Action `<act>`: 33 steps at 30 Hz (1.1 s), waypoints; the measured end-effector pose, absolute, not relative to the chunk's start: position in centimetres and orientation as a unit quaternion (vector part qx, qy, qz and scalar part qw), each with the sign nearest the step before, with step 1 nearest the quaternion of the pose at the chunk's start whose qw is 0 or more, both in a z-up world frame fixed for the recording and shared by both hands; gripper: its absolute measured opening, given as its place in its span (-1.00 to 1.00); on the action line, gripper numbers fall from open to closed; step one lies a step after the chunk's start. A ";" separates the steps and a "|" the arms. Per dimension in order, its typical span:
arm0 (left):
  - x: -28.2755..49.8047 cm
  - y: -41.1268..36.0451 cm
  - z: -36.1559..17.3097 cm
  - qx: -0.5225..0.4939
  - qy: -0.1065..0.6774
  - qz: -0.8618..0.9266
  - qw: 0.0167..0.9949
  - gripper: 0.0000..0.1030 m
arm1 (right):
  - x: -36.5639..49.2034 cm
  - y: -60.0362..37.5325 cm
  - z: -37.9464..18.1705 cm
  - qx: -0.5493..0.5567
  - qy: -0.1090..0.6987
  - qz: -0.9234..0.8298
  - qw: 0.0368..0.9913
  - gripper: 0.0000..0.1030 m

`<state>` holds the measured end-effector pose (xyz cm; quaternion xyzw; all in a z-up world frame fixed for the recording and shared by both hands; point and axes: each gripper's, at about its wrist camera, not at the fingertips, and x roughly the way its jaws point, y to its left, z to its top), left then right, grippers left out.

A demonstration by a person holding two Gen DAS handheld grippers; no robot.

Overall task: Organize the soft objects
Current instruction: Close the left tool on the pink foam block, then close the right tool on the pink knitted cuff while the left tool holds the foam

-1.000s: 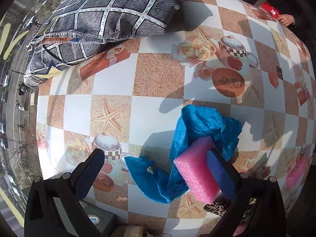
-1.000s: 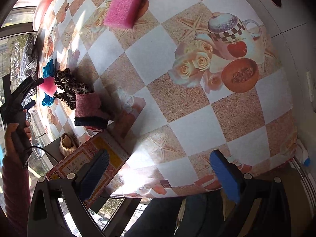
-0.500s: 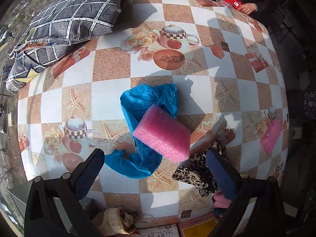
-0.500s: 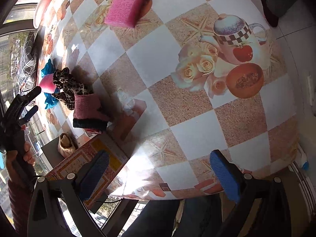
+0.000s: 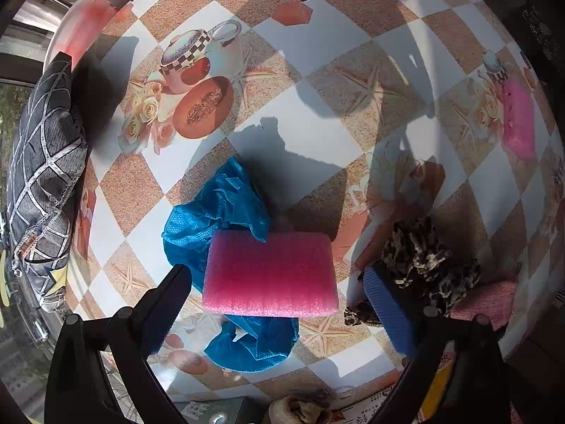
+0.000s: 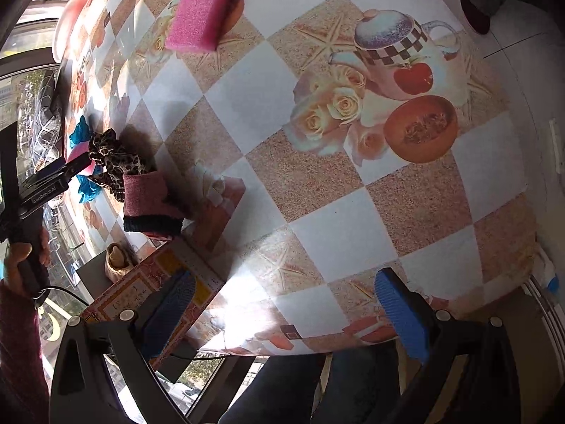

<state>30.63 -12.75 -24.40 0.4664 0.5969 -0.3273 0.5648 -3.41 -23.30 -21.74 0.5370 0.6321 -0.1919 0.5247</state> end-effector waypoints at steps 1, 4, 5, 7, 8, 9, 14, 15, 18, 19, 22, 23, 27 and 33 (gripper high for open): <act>30.7 -12.6 -24.8 0.470 0.600 -0.321 0.562 0.54 | -3.4 -23.3 -21.7 0.535 0.633 -0.192 0.526 0.98; 30.7 -12.5 -25.3 0.466 0.609 -0.310 0.562 0.42 | -2.7 -23.2 -21.3 0.515 0.637 -0.186 0.543 0.98; 30.7 -12.4 -25.2 0.463 0.607 -0.312 0.565 0.42 | -2.1 -23.1 -21.1 0.505 0.638 -0.179 0.553 0.98; 31.1 -11.8 -24.7 0.457 0.600 -0.317 0.575 0.42 | -0.3 -22.9 -20.6 0.486 0.640 -0.162 0.574 0.98; 31.2 -11.8 -24.3 0.452 0.597 -0.319 0.581 0.42 | 0.8 -22.7 -20.4 0.476 0.639 -0.150 0.585 0.98; 32.1 -12.0 -23.5 0.448 0.595 -0.318 0.586 0.42 | 2.0 -22.5 -20.3 0.468 0.638 -0.138 0.596 0.98; 32.4 -10.6 -20.3 0.415 0.580 -0.311 0.628 0.42 | 8.1 -20.6 -21.5 0.436 0.646 -0.061 0.624 0.98; 32.2 -10.0 -19.4 0.407 0.578 -0.311 0.635 0.42 | 9.0 -20.2 -22.3 0.432 0.653 -0.053 0.620 0.98; 31.6 -9.2 -17.8 0.397 0.565 -0.313 0.652 0.42 | 11.0 -19.2 -23.9 0.406 0.672 -0.046 0.618 0.98; 31.3 -8.9 -17.3 0.394 0.561 -0.313 0.657 0.42 | 11.4 -19.0 -24.1 0.399 0.674 -0.045 0.621 0.98; 30.3 -8.5 -16.3 0.386 0.550 -0.312 0.672 0.42 | 12.3 -18.1 -24.4 0.373 0.682 -0.044 0.627 0.81; 29.7 -9.0 -16.1 0.380 0.550 -0.311 0.675 0.42 | 12.5 -17.8 -24.5 0.368 0.687 -0.042 0.625 0.48; 28.6 -8.8 -15.4 0.365 0.550 -0.311 0.684 0.42 | 12.9 -16.6 -24.2 0.353 0.690 -0.030 0.632 -0.42; 26.9 -8.0 -14.3 0.346 0.545 -0.307 0.700 0.42 | 11.6 -17.7 -22.0 0.355 0.661 -0.062 0.658 -0.50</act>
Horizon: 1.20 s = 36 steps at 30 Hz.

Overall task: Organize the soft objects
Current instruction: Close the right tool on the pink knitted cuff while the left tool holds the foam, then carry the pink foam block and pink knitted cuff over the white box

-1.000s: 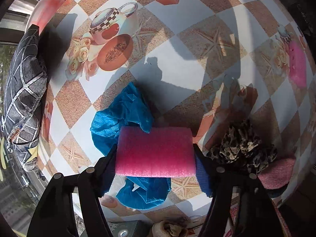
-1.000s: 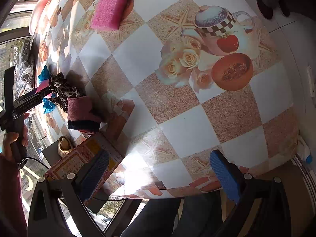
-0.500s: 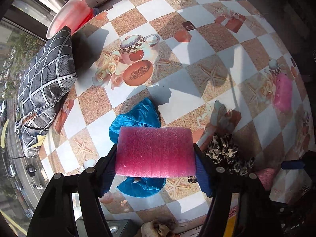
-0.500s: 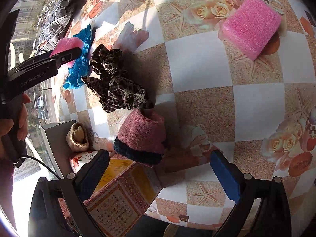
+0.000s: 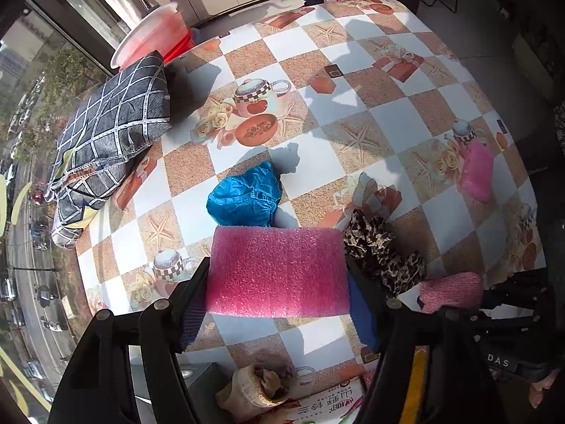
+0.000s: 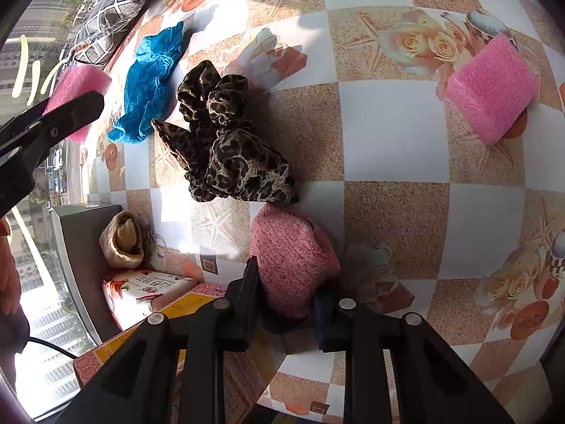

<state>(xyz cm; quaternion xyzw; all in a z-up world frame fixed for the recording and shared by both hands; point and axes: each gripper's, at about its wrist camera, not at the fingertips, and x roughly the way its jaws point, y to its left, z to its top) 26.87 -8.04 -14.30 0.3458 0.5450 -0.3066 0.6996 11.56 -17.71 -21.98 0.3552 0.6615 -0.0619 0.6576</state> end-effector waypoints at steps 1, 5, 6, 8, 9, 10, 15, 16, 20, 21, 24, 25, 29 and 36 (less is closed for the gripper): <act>26.6 -7.9 -14.0 0.342 0.544 -0.307 0.702 0.42 | 11.1 -18.2 -21.4 0.356 0.655 -0.069 0.663 -0.50; 25.9 -7.4 -13.1 0.333 0.539 -0.311 0.708 0.42 | 9.9 -19.4 -19.4 0.365 0.632 -0.091 0.677 -0.50; 25.7 -7.3 -12.8 0.332 0.536 -0.311 0.711 0.42 | 9.6 -19.7 -19.0 0.367 0.629 -0.095 0.679 -0.50; 25.4 -7.0 -12.2 0.327 0.533 -0.311 0.716 0.42 | 9.0 -20.1 -18.1 0.370 0.622 -0.101 0.683 -0.50; 25.2 -6.9 -11.9 0.324 0.531 -0.310 0.719 0.42 | 8.7 -20.3 -17.6 0.371 0.619 -0.105 0.685 -0.50; 25.1 -6.7 -11.6 0.322 0.530 -0.309 0.722 0.42 | 8.4 -20.4 -17.2 0.370 0.616 -0.109 0.687 -0.50; 24.1 -5.0 -9.9 0.304 0.528 -0.304 0.733 0.42 | 7.3 -20.2 -15.0 0.362 0.601 -0.123 0.701 -0.50; 23.9 -4.5 -9.6 0.299 0.528 -0.302 0.735 0.42 | 7.0 -20.0 -14.4 0.360 0.599 -0.125 0.705 -0.50; 22.7 -2.5 -8.2 0.282 0.530 -0.299 0.742 0.42 | 6.0 -18.9 -12.2 0.358 0.587 -0.125 0.715 -0.50; 22.4 -2.0 -7.9 0.278 0.530 -0.298 0.744 0.42 | 5.9 -18.7 -11.7 0.357 0.584 -0.125 0.718 -0.50; 21.3 -0.4 -7.0 0.269 0.526 -0.295 0.751 0.42 | 5.3 -17.7 -10.1 0.356 0.575 -0.123 0.726 -0.50; 20.9 0.1 -6.6 0.266 0.524 -0.295 0.754 0.42 | 5.1 -17.3 -9.5 0.356 0.572 -0.122 0.729 -0.50; 19.6 2.3 -5.2 0.253 0.518 -0.296 0.762 0.42 | 4.5 -15.3 -7.7 0.351 0.564 -0.119 0.738 -0.50; 17.6 5.8 -3.5 0.243 0.509 -0.298 0.770 0.42 | 4.1 -11.7 -5.1 0.338 0.557 -0.115 0.750 -0.50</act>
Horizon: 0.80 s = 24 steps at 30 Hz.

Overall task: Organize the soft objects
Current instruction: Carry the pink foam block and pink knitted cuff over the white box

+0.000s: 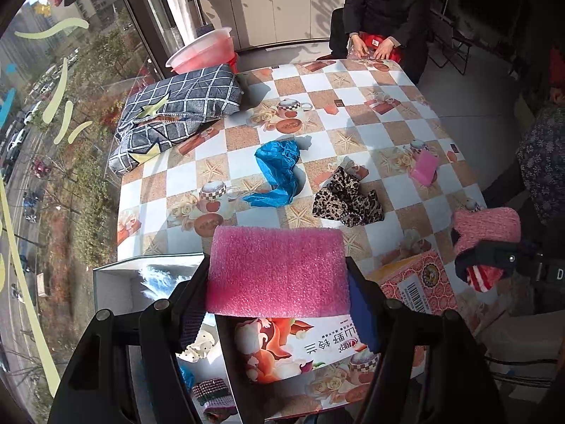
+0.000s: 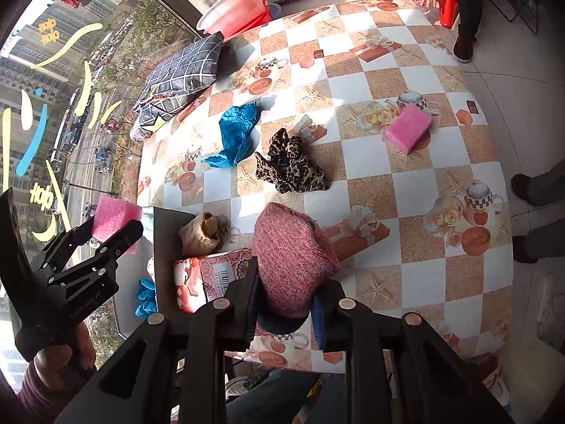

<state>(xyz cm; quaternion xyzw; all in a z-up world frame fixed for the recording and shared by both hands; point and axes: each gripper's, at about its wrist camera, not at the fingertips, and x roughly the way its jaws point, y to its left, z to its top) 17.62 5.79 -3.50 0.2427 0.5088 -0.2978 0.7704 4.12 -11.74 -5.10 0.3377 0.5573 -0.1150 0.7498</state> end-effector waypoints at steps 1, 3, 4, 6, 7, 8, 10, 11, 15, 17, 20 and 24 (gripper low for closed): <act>17.4 6.3 -3.4 0.241 0.508 -0.298 0.771 0.42 | 4.2 -11.2 -4.8 0.335 0.557 -0.114 0.751 -0.50; 17.0 7.3 -3.2 0.236 0.509 -0.296 0.773 0.42 | 4.3 -10.2 -4.1 0.330 0.556 -0.111 0.755 -0.50; 16.9 7.8 -3.1 0.232 0.511 -0.295 0.773 0.42 | 4.4 -9.8 -3.8 0.327 0.555 -0.110 0.757 -0.50; 16.6 8.9 -3.0 0.222 0.515 -0.291 0.775 0.42 | 4.6 -8.7 -3.2 0.320 0.554 -0.107 0.761 -0.50; 16.6 9.4 -3.0 0.218 0.516 -0.289 0.776 0.42 | 4.8 -8.1 -3.0 0.316 0.554 -0.105 0.763 -0.50; 16.5 9.9 -3.0 0.214 0.517 -0.286 0.778 0.42 | 5.0 -7.6 -2.7 0.313 0.554 -0.102 0.765 -0.50; 16.4 10.9 -2.9 0.208 0.519 -0.281 0.780 0.42 | 5.4 -6.5 -2.4 0.308 0.556 -0.095 0.767 -0.50; 16.4 11.3 -3.0 0.205 0.520 -0.278 0.781 0.42 | 5.6 -5.8 -2.3 0.305 0.557 -0.091 0.767 -0.50; 16.1 13.3 -3.1 0.197 0.524 -0.265 0.785 0.42 | 6.7 -3.3 -2.3 0.285 0.568 -0.069 0.769 -0.50; 16.1 14.3 -3.3 0.190 0.527 -0.259 0.787 0.42 | 7.2 -2.3 -2.5 0.277 0.574 -0.059 0.769 -0.50; 16.1 15.8 -3.5 0.178 0.533 -0.249 0.789 0.42 | 8.0 -0.8 -2.5 0.262 0.580 -0.047 0.770 -0.50; 16.0 17.6 -3.9 0.168 0.540 -0.231 0.792 0.42 | 9.0 0.7 -2.6 0.246 0.588 -0.034 0.769 -0.50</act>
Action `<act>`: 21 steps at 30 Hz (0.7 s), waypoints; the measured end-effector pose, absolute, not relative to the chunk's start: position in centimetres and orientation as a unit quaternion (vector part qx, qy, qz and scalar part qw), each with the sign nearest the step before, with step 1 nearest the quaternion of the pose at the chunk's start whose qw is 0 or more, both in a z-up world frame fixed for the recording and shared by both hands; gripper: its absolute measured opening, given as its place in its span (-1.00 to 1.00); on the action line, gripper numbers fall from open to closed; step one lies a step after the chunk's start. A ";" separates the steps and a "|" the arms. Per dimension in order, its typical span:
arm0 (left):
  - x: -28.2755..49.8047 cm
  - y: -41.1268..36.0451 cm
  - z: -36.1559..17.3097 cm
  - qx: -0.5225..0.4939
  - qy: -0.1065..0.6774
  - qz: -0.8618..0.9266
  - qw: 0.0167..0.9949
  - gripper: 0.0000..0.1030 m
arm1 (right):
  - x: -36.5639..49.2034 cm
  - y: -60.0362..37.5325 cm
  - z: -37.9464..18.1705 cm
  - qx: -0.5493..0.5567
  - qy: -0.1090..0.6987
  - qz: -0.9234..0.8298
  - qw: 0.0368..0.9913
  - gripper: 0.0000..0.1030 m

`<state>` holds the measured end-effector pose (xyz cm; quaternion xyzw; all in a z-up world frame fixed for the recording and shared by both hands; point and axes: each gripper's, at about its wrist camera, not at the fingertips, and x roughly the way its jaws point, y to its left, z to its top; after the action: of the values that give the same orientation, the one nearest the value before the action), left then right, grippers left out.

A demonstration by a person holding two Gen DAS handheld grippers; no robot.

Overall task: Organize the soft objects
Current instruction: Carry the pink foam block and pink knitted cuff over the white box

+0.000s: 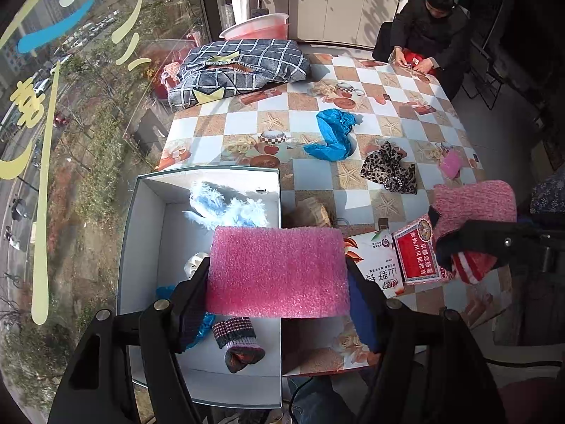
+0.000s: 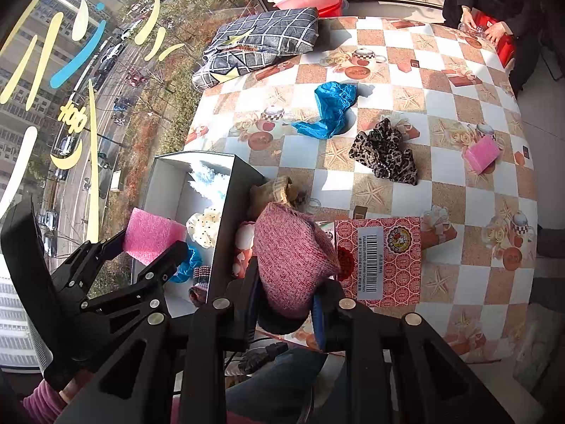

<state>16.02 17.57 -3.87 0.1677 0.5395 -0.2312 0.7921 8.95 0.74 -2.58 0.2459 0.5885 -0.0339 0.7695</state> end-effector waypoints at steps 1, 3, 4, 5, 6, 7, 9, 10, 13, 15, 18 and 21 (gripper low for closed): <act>16.0 18.0 -3.9 0.164 0.541 -0.227 0.793 0.42 | 9.2 1.1 -2.6 0.242 0.591 -0.030 0.769 -0.50; 16.1 18.9 -4.0 0.155 0.544 -0.218 0.795 0.42 | 9.7 1.9 -2.6 0.235 0.594 -0.024 0.769 -0.50; 16.2 19.3 -4.0 0.152 0.545 -0.215 0.796 0.42 | 9.9 2.2 -2.6 0.230 0.595 -0.020 0.769 -0.50; 16.2 19.7 -4.0 0.148 0.545 -0.211 0.798 0.41 | 10.1 2.6 -2.6 0.226 0.597 -0.017 0.770 -0.50; 16.3 20.1 -4.0 0.145 0.546 -0.207 0.799 0.41 | 10.3 2.9 -2.6 0.222 0.598 -0.013 0.770 -0.50; 16.3 20.4 -4.0 0.142 0.546 -0.205 0.800 0.42 | 10.5 3.3 -2.6 0.217 0.599 -0.009 0.771 -0.50; 16.3 21.0 -4.0 0.137 0.547 -0.199 0.802 0.42 | 10.8 4.0 -2.6 0.210 0.602 -0.002 0.771 -0.50; 16.3 21.3 -4.0 0.134 0.547 -0.196 0.803 0.42 | 11.0 4.4 -2.6 0.206 0.604 0.001 0.770 -0.50; 16.2 22.1 -4.0 0.126 0.550 -0.189 0.804 0.42 | 11.4 5.2 -2.7 0.198 0.607 0.009 0.770 -0.50; 16.2 22.4 -4.1 0.123 0.551 -0.186 0.804 0.42 | 11.5 5.7 -2.7 0.193 0.609 0.014 0.769 -0.50; 16.0 22.9 -4.2 0.119 0.552 -0.182 0.805 0.41 | 11.8 6.3 -2.7 0.189 0.611 0.019 0.768 -0.50; 15.9 23.3 -4.1 0.116 0.552 -0.177 0.806 0.42 | 12.0 6.8 -2.8 0.185 0.613 0.023 0.767 -0.50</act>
<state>15.89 23.29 -4.11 0.1160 0.5523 -0.1772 0.8063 11.96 6.79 -2.81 0.1850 0.6134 0.0234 0.7674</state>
